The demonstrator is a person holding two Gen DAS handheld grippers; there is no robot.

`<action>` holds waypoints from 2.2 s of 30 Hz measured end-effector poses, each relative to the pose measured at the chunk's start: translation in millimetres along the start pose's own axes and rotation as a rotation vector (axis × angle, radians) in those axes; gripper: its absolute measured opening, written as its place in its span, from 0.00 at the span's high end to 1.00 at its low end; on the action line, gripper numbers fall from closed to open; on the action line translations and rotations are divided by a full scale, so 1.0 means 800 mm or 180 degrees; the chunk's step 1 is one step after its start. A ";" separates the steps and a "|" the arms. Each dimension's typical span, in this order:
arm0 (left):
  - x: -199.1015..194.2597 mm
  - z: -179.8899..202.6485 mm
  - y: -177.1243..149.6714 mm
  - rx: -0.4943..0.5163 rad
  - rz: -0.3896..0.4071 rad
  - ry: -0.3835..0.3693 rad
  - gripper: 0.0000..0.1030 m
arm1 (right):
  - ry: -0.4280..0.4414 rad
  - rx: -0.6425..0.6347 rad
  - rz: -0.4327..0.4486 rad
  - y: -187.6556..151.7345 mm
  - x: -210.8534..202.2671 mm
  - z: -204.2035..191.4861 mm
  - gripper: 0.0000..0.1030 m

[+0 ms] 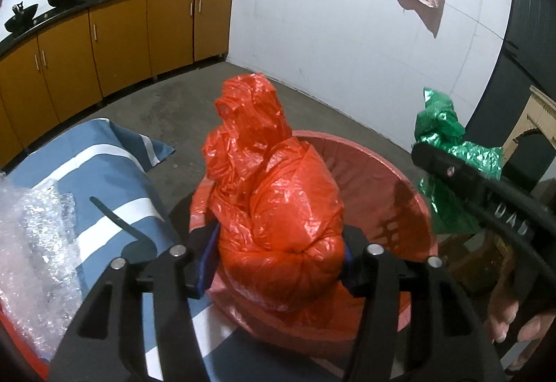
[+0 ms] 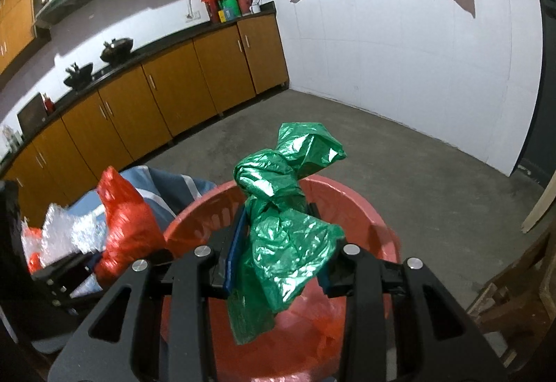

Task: Collect trash
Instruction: 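Carry both bags over the red basket and open both tools to drop them, then move both tools back toward the bags on the table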

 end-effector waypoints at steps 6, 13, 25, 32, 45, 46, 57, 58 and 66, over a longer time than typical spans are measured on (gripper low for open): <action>0.004 -0.012 -0.013 -0.0057 -0.0061 0.0033 0.33 | 0.0001 0.0092 0.0078 0.007 -0.012 0.011 0.44; -0.028 -0.036 -0.018 -0.0197 0.0023 0.0151 0.21 | -0.0168 -0.0056 0.0271 0.009 -0.037 0.010 0.26; -0.190 -0.112 -0.066 -0.0449 0.0492 0.0872 0.15 | -0.0106 -0.0382 0.0283 -0.020 -0.072 -0.051 0.17; -0.291 -0.189 -0.142 -0.0745 0.0598 0.1553 0.14 | 0.0373 -0.0664 0.0089 -0.071 -0.088 -0.152 0.17; -0.444 -0.317 -0.302 -0.1571 0.0536 0.2557 0.12 | 0.1015 -0.1291 -0.0313 -0.202 -0.094 -0.345 0.17; -0.450 -0.320 -0.309 -0.1602 0.0533 0.2572 0.12 | 0.0998 -0.1333 -0.0337 -0.211 -0.089 -0.355 0.17; -0.464 -0.329 -0.342 -0.1793 0.0481 0.2540 0.11 | 0.0721 -0.1427 -0.0622 -0.260 -0.045 -0.371 0.23; -0.461 -0.329 -0.342 -0.1800 0.0474 0.2516 0.11 | 0.0727 -0.1432 -0.0644 -0.263 -0.044 -0.371 0.26; -0.424 -0.316 -0.329 -0.1758 0.0397 0.2272 0.11 | 0.0878 -0.1410 -0.0706 -0.262 -0.056 -0.361 0.58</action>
Point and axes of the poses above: each gripper's, at about its wrist camera, not at the fingertips, and x roughly the way its jaws point, z to its right, y to its top, the point moved 9 cm from there along x, roughly the way its jaws point, and after that the axes turned 4 degrees about x, right-handed, at the moved point
